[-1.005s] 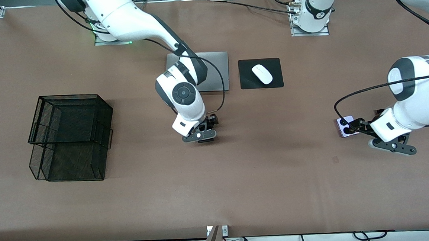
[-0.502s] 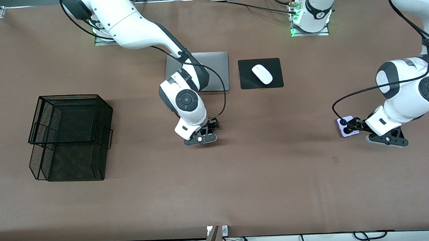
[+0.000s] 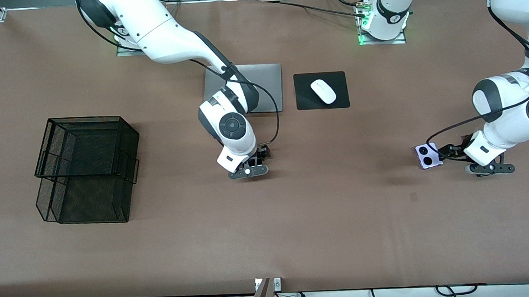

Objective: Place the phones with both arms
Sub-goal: 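Grasp the white flip phone with the left gripper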

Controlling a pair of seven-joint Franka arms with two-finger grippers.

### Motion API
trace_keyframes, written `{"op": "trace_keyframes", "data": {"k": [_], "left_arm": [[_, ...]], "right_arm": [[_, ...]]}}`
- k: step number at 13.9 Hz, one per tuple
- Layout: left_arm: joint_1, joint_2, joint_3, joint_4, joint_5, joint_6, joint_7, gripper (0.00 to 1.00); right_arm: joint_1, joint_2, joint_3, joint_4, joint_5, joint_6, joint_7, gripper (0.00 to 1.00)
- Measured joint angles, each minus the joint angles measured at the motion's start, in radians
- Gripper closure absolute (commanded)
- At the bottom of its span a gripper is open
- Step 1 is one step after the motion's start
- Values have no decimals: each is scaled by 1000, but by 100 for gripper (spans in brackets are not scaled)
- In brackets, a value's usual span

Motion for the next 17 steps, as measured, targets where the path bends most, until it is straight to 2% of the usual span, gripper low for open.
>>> {"op": "trace_keyframes", "data": {"k": [3,7,12,13,14,16,17], "left_arm": [[-24,0,-3,-2,0,-58,-207,0],[-66,0,-4,-12,8,-82,-384,0],[-71,8,-5,-100,64,29,-408,0],[-73,10,-6,-108,66,40,-407,0],[-75,10,-7,-113,68,48,-407,0],[-78,14,-9,-122,70,87,-404,0],[-79,21,-9,-129,72,117,-395,0]], "right_arm": [[0,3,5,0,0,0,0,0],[-3,5,5,0,0,0,0,0],[-4,10,4,1,0,3,-1,2],[-4,10,4,2,0,4,-1,17],[-4,10,4,4,0,4,-1,39],[-4,10,4,8,0,4,-1,60],[-4,9,4,13,0,3,-1,67]]}}
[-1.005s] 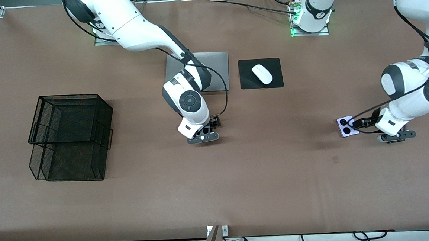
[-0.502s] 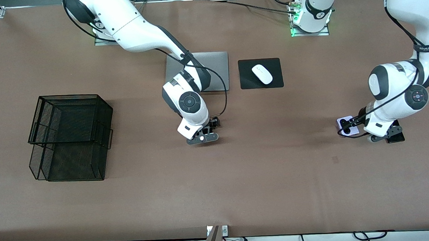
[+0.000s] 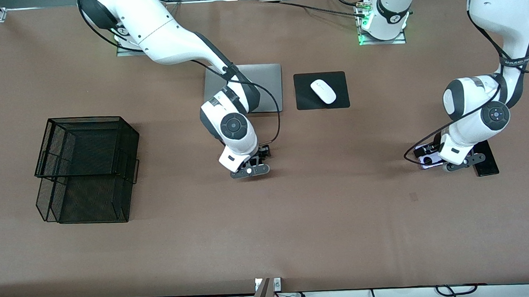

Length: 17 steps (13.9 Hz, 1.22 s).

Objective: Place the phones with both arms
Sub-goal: 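Grasp the white flip phone with the left gripper, then lower the dark flip phone into the black mesh basket with the right gripper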

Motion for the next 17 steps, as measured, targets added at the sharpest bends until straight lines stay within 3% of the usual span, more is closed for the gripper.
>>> {"op": "trace_keyframes", "data": {"k": [2,8,14,17], "left_arm": [[1,18,0,-11,0,46,43,0],[25,26,1,-14,0,65,157,0],[31,26,0,-14,-1,67,166,0],[32,27,0,-14,-8,72,166,2]], "right_arm": [[-1,2,0,1,0,1,0,74],[-22,-22,-12,36,0,-2,0,73],[-209,-171,-25,39,-2,-222,-118,73],[-328,-252,-25,-22,-2,-312,-244,73]]}}
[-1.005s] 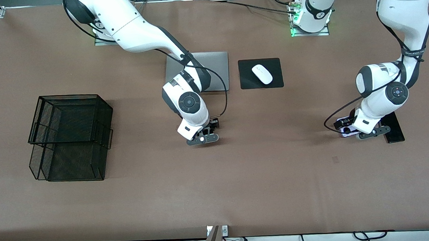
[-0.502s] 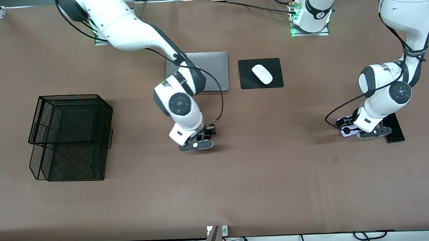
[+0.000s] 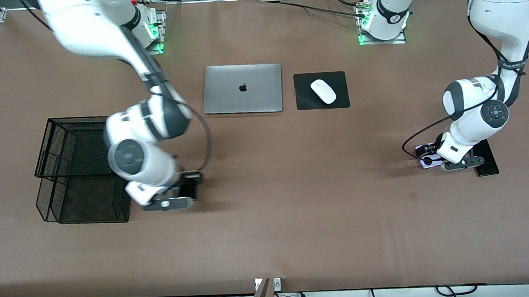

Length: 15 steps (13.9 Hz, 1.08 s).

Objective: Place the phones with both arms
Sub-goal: 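Lower the dark flip phone into the black mesh basket with the right gripper, then carry the white flip phone toward the laptop with the left gripper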

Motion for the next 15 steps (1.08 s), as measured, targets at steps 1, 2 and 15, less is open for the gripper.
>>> {"op": "trace_keyframes", "data": {"k": [1,2,15], "left_arm": [[0,2,0,0,-3,2,0,3],[0,5,0,-1,-10,5,0,4],[-1,10,-31,3,-51,3,-66,52]], "right_arm": [[-31,-35,0,-41,0,-10,-37,73],[-57,-76,0,-89,0,-15,-67,73],[-318,-376,-7,-480,-27,-44,-350,72]]}}
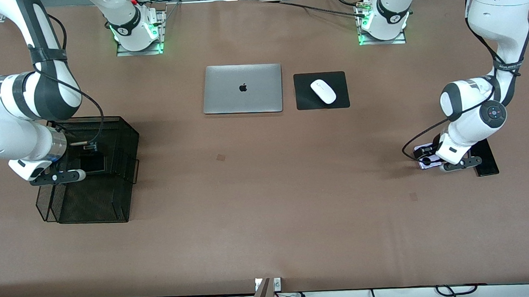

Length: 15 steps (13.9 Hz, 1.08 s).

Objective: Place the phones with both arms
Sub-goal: 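Carry the white flip phone toward the laptop with the left gripper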

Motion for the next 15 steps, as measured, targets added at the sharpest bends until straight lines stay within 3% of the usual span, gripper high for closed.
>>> {"op": "trace_keyframes", "data": {"k": [2,7,11,15], "left_arm": [[-3,-4,-39,30,-2,-80,-84,52],[-52,-40,-165,215,-4,-415,-418,51],[-184,-50,-175,294,-13,-505,-690,51],[-333,-44,-178,392,-98,-532,-923,51]], "right_arm": [[0,0,2,-43,0,1,0,72],[0,-4,3,-57,0,4,0,67],[-24,-3,1,-64,-12,4,0,67],[-42,-5,-3,-64,-20,4,0,67]]}}
